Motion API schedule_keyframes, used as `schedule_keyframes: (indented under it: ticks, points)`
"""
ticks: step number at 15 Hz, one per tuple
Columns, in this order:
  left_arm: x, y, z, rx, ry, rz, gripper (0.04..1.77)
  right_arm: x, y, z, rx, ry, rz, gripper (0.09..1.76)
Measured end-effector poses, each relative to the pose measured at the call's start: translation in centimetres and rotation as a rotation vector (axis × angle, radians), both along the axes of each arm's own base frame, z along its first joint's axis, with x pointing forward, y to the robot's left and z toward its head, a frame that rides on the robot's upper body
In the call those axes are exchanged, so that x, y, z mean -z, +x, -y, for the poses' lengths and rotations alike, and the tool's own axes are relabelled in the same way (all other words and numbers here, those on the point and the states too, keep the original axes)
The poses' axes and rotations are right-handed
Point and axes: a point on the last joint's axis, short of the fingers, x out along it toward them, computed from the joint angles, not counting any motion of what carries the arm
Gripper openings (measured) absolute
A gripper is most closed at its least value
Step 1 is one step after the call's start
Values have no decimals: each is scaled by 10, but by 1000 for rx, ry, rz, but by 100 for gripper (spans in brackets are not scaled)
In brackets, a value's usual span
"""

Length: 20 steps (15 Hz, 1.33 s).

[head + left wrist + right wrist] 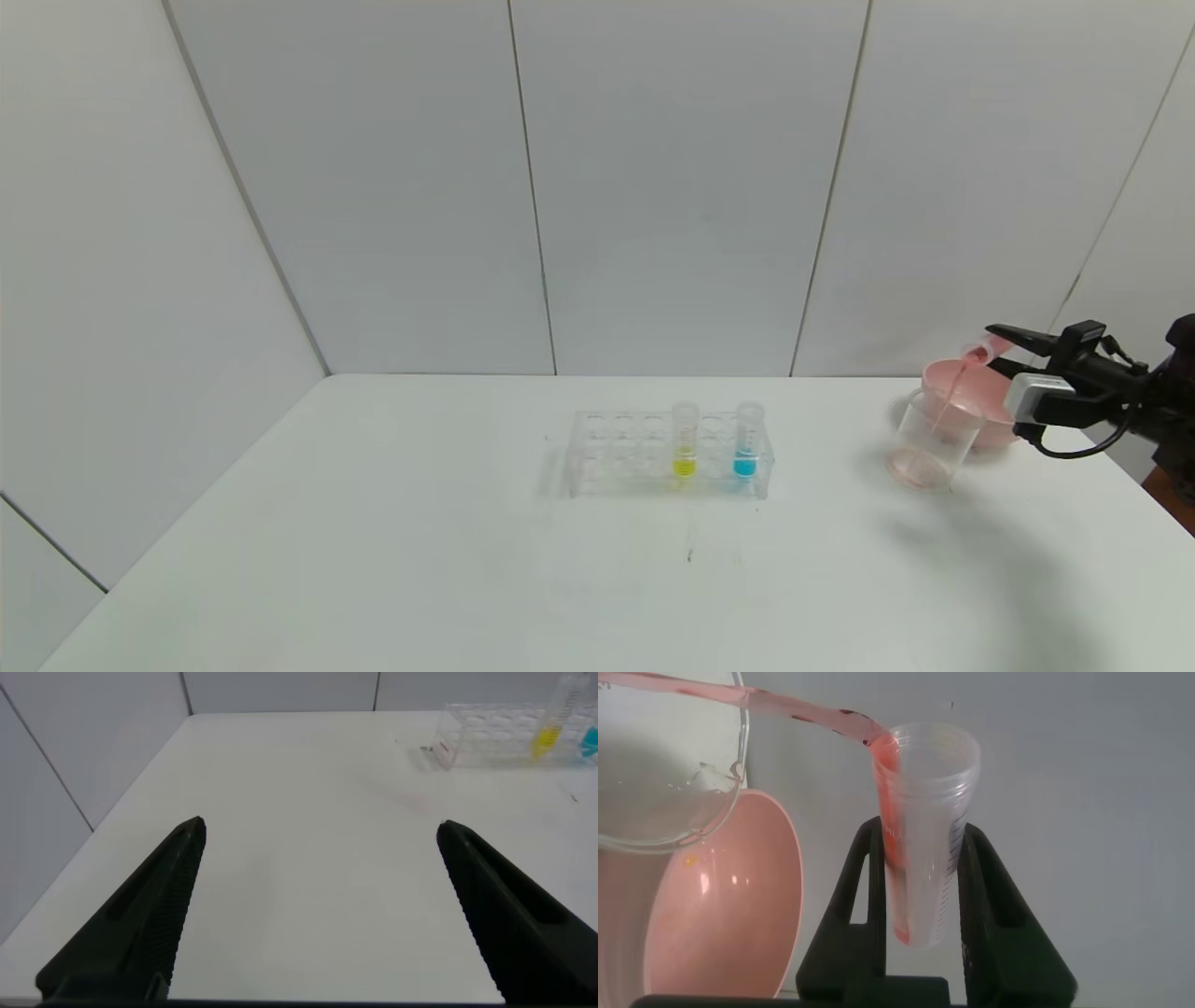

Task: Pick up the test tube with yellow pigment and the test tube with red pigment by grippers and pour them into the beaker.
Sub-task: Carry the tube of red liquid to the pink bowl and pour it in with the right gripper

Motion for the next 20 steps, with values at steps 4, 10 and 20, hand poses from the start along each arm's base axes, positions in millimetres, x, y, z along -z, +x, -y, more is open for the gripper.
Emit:
schedule_keyframes:
  ticks: [4, 10, 20]
  points:
    - [0, 0, 0, 0, 0, 0, 176, -2, 2, -4, -10, -20, 40, 51]
    - [0, 0, 0, 0, 0, 0, 176, 0, 2, -3, -7, -84, 69, 51]
    - [0, 0, 0, 0, 0, 0, 176, -3, 3, -2, -5, -141, 132, 51]
